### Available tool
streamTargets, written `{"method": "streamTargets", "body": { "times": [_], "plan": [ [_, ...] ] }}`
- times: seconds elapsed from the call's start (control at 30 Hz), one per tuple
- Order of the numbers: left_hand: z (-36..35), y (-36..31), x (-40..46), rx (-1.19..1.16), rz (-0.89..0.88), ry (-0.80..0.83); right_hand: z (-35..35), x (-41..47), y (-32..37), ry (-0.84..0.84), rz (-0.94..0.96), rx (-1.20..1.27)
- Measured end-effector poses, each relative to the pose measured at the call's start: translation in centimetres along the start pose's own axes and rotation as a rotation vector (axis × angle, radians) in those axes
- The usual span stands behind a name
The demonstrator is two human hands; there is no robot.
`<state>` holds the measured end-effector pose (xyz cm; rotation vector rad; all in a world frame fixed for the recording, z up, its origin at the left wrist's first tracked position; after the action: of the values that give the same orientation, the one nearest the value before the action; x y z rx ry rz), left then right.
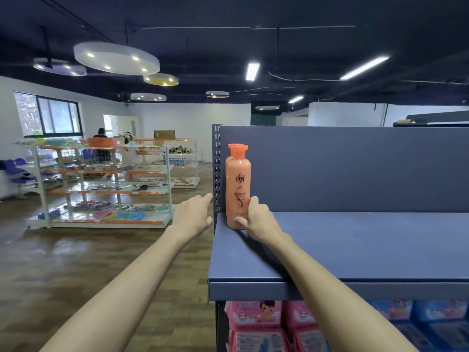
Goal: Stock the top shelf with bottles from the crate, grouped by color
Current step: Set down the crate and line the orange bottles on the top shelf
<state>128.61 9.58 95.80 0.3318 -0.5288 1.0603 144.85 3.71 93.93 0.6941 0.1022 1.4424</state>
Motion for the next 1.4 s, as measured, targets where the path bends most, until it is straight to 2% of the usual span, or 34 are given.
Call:
{"method": "streamTargets", "body": {
  "times": [0.17, 0.27, 0.43, 0.53, 0.87, 1.03, 1.17, 1.4],
  "plan": [
    [0.2, -0.4, -1.0, 0.019, -0.01, 0.018, -0.1, -0.5, 0.5, 0.032, 0.012, -0.074],
    [1.1, -0.9, -1.4, 0.061, -0.044, 0.032, 0.6, -1.0, 0.9, 0.048, 0.04, -0.22],
    [3.5, -2.9, -2.1, 0.101, -0.024, -0.029, 4.1, -2.5, 1.2, 0.001, 0.171, -0.413],
    [4.5, -5.6, -2.3, 0.086, -0.03, -0.029, 6.7, -3.7, 0.2, -0.025, 0.178, -0.456],
    [5.4, -20.4, -2.1, 0.063, -0.135, -0.018, 15.4, -9.2, -9.7, -0.082, 0.106, -0.571],
    [4.8, -27.3, -2.7, 0.039, -0.171, -0.014, 18.5, -11.9, -14.5, -0.123, 0.146, -0.655],
    [4.3, -31.2, -3.3, 0.016, -0.17, 0.005, 20.6, -13.9, -18.0, -0.145, 0.172, -0.719],
    [4.1, -35.3, -4.6, 0.012, -0.18, -0.017, 22.9, -15.8, -21.7, -0.141, 0.145, -0.669]
  ]
}}
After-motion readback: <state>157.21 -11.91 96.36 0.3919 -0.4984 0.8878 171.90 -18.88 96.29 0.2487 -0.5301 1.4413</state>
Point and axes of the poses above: each hand's wrist, its own x-axis towards the middle knuckle, its own z-axis out of the back of the hand, y = z × x, the point moved 7 cm from there along x, towards the middle knuckle, and after that the axes turned 2 degrees about -x, right-handed, at the moved point
